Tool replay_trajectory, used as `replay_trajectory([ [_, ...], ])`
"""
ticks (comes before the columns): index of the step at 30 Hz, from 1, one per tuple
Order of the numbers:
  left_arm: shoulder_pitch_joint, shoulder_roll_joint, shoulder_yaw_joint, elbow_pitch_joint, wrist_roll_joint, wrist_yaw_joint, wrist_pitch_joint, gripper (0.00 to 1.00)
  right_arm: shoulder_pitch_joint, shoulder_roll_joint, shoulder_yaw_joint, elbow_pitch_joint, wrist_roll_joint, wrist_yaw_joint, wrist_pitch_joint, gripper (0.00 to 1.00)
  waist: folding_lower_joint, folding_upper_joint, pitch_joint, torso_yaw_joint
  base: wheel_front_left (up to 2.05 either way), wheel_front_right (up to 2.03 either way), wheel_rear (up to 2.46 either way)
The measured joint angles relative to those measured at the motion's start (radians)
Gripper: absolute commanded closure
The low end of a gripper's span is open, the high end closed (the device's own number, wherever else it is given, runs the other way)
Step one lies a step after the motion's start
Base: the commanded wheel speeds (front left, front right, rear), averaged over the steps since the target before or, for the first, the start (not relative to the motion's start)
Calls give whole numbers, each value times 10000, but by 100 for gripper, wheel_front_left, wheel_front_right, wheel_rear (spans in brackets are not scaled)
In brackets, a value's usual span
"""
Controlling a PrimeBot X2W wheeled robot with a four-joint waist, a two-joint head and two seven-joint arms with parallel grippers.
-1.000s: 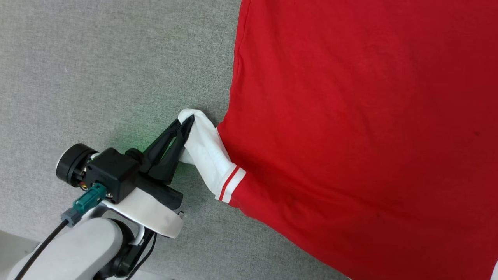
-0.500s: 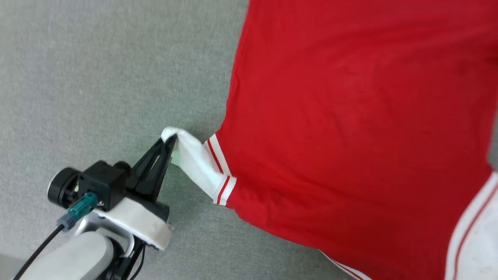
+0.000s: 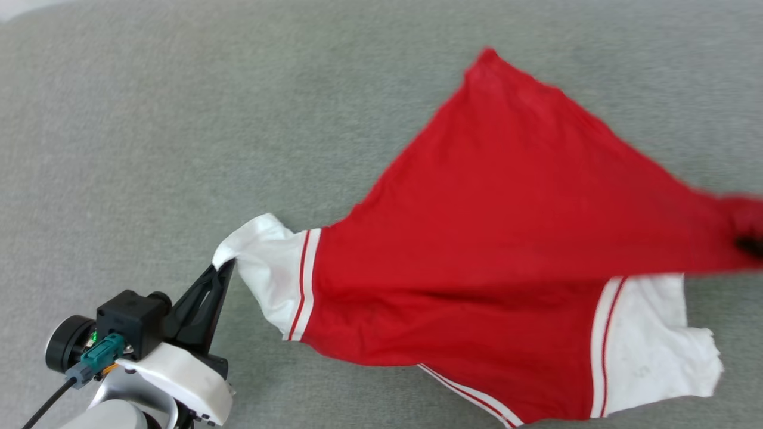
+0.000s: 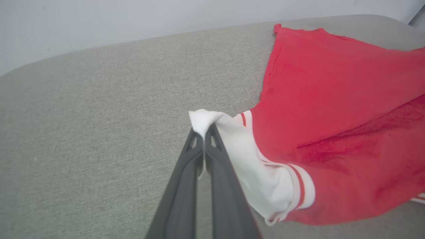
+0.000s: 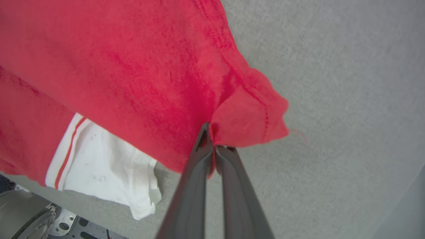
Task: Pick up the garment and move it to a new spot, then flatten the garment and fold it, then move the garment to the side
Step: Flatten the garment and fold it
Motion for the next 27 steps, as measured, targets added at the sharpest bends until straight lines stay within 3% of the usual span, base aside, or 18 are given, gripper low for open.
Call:
replay_trajectory([
  [6,424,113,263,-21,-29,73,0,100,3265,-332,-771,-399,451,0,-871,100,0,0,-378,-488,0,0,0],
  [12,608,119,362,-2,-15,63,0,100,5500,380,-1062,-324,393,0,-1250,100,0,0,-468,-645,0,0,0],
  [14,647,123,368,25,-17,54,0,100,5616,581,-1342,-349,201,0,-1384,0,0,0,-471,-679,0,0,0],
  [20,709,144,364,23,-8,36,0,100,5144,775,-2512,-1187,71,0,-1323,0,0,0,-473,-734,0,0,0],
  [27,537,2,280,8,161,-21,29,100,3010,539,-3356,-2165,-128,0,-571,0,0,0,-255,-497,0,0,0],
])
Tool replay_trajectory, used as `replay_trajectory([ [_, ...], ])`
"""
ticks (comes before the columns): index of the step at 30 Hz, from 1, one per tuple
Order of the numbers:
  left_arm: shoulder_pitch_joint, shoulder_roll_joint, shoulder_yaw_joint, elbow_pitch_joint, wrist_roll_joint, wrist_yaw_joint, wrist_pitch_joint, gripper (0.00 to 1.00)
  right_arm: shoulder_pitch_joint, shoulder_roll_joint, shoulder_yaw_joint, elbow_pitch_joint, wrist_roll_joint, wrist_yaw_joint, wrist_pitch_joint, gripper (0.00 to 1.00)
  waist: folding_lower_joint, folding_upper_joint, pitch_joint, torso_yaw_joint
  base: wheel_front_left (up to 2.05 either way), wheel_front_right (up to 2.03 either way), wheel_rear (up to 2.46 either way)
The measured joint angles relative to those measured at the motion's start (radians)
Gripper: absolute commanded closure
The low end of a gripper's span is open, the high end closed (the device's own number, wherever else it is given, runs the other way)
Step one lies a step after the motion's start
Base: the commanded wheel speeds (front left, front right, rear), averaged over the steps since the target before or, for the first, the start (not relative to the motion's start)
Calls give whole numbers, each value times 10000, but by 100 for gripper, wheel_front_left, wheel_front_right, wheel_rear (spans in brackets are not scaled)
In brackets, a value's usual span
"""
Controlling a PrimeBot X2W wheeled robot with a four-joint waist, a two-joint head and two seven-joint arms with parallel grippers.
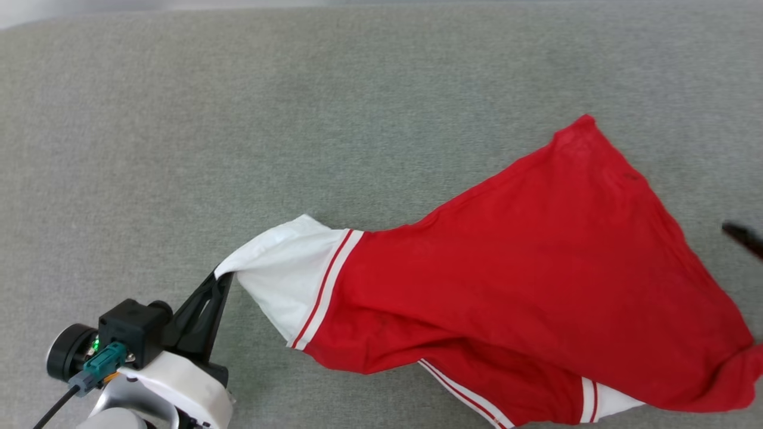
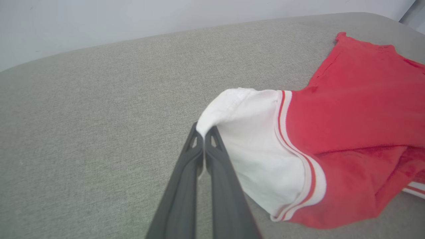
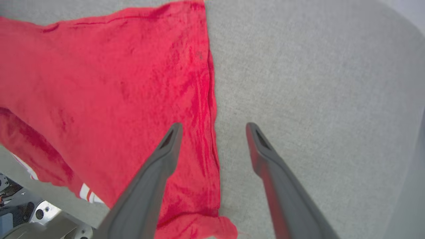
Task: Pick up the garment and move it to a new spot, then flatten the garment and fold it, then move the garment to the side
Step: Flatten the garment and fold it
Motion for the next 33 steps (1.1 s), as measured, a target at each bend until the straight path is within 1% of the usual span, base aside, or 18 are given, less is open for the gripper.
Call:
replay_trajectory([
  [3,-171,-102,-69,29,94,-88,38,100,-1243,33,291,8,-25,0,677,0,0,0,145,172,0,0,0],
  [6,-385,-207,-130,31,209,-165,81,100,-2593,142,807,360,-251,0,1567,0,0,0,349,349,0,0,0],
  [10,-701,-382,-209,17,389,-249,127,100,-4364,713,1618,1267,-757,0,2638,0,0,0,720,590,0,0,0],
  [14,-1047,-560,-263,-12,569,-320,173,100,-5732,1354,2376,2251,-1459,0,3225,0,1,0,1185,841,0,0,0],
  [17,-1286,-717,-284,-8,702,-351,182,100,-6318,1818,2951,2953,-1804,0,3392,0,1,0,1574,1028,0,0,0],
  [21,-1473,-851,-305,13,782,-378,201,100,-6712,2280,3563,3739,-2107,0,3168,0,2,0,2054,1226,0,0,0],
  [25,-1621,-1007,-353,150,803,-437,213,100,-6776,2311,4109,4119,-1998,-2,2849,0,0,0,2361,1394,0,0,0],
  [29,-1627,-1083,-380,334,796,-499,209,100,-6820,2104,4600,4297,-1739,-4,2389,0,0,0,2325,1397,0,0,0],
  [30,-1624,-1080,-374,374,779,-499,207,100,-6822,2069,4686,4343,-1689,-19,2209,67,0,0,2274,1370,0,0,0],
  [31,-1617,-1078,-366,420,773,-499,205,100,-6822,2040,4773,4391,-1634,-19,2010,100,0,0,2219,1342,0,0,0],
  [33,-1588,-1083,-370,493,752,-522,194,100,-6820,2056,4934,4504,-1505,-12,1615,100,1,0,2073,1276,0,0,0],
])
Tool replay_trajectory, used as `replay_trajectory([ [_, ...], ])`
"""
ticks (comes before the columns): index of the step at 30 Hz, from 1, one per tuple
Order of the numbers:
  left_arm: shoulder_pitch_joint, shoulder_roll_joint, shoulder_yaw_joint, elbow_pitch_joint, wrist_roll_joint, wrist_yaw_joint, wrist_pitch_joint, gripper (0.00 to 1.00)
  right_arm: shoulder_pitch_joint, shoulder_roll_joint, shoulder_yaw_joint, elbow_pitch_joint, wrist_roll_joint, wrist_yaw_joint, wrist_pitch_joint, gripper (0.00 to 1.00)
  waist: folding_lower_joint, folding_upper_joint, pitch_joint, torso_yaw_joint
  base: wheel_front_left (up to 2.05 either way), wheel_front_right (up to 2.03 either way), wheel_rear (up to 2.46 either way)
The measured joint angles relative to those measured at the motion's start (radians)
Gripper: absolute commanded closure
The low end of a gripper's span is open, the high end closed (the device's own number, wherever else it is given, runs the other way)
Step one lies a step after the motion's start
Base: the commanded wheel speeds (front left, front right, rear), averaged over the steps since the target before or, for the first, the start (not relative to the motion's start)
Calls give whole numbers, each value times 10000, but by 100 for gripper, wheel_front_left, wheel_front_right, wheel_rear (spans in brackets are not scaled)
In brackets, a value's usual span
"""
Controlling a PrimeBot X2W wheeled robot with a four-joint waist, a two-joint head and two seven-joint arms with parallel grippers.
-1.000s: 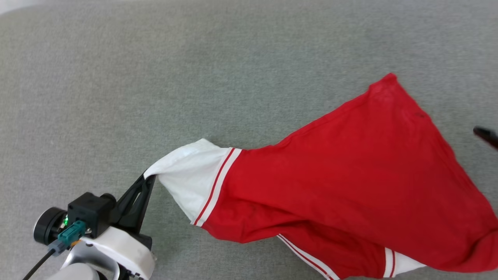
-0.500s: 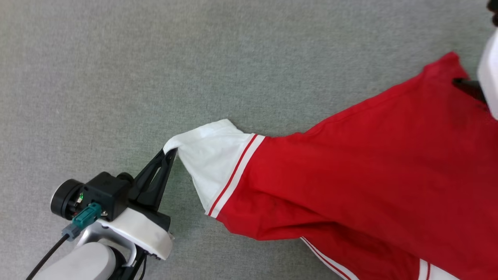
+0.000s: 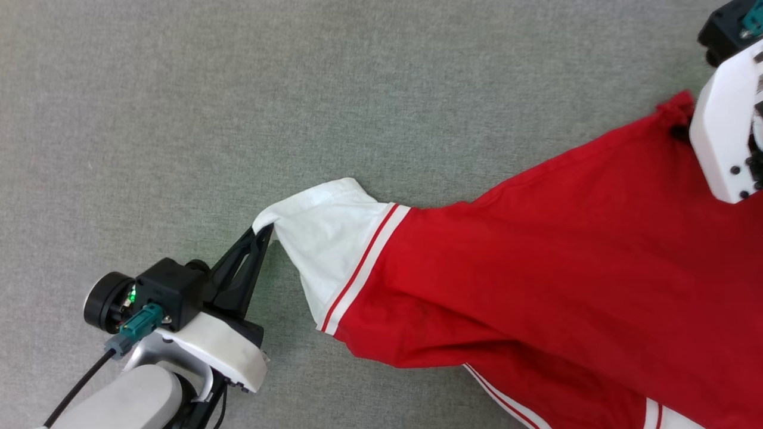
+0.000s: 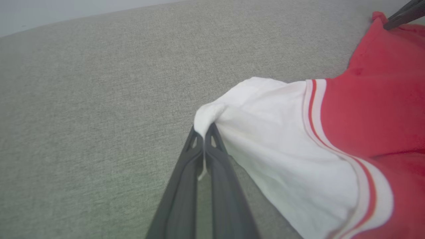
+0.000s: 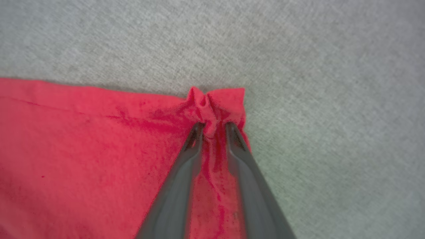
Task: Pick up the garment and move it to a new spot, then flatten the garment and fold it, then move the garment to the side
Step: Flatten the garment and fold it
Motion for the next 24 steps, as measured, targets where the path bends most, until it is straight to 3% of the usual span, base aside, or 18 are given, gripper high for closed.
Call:
replay_trajectory([
  [12,-619,527,366,59,90,-52,259,100,-341,-209,508,-123,667,12,-3154,100,0,0,-1631,-494,0,0,0],
  [18,-2107,848,926,-79,291,-244,757,100,-844,-148,219,-261,683,12,-4608,100,0,0,-2200,-964,0,0,0],
  [24,-4462,859,1438,148,690,-685,1427,100,-1770,336,-376,-138,-88,12,-5637,100,0,0,-1972,-1295,0,0,0],
])
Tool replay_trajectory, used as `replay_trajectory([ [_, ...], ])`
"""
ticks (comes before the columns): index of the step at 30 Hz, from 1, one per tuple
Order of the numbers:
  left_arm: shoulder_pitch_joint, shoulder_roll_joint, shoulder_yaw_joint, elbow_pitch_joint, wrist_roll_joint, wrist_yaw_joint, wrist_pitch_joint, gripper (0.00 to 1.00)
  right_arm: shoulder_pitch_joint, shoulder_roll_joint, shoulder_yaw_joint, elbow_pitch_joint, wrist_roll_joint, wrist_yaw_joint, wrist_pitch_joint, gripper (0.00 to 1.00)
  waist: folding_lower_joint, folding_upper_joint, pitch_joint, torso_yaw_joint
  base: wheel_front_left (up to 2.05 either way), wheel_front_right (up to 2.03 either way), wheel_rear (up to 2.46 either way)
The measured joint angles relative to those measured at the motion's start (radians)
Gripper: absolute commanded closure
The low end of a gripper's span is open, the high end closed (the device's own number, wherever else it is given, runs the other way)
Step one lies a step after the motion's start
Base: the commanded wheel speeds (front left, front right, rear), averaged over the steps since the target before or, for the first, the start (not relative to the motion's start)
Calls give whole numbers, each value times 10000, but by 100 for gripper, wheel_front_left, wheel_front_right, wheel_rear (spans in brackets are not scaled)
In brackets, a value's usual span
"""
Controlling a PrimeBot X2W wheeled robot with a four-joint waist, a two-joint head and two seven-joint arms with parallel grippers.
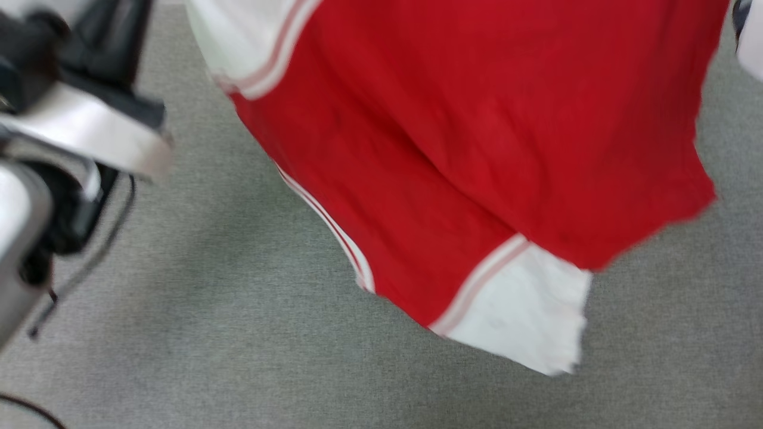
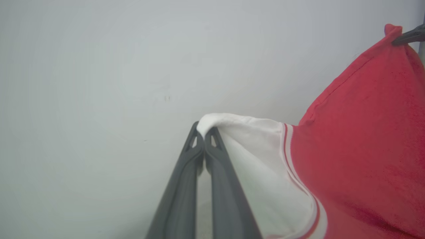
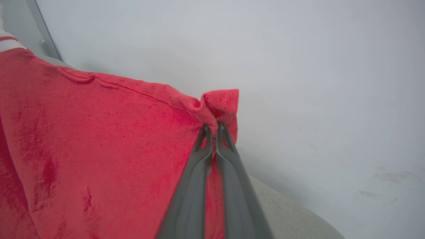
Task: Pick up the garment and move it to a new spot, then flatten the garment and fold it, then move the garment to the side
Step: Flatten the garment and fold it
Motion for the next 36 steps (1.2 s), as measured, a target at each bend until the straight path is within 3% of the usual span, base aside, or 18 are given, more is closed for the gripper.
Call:
replay_trajectory([
  [12,-5452,-913,573,1820,671,-1486,1143,100,-3201,1517,-1641,986,-1827,0,-846,100,0,0,1518,-311,0,0,0],
  [24,-10328,-2316,690,4984,1478,-2767,907,100,-6488,2151,-1791,2431,-3118,0,-1471,100,1,0,2868,-362,0,0,0],
  [30,-11131,-2658,556,6151,1643,-3124,571,100,-7215,2297,-1438,3204,-3196,0,-1954,100,1,0,3101,-321,0,0,0],
  [36,-10493,-2909,230,7066,1521,-3369,100,100,-6733,2364,-531,3900,-3091,0,-2506,100,1,0,3131,-299,0,0,0],
])
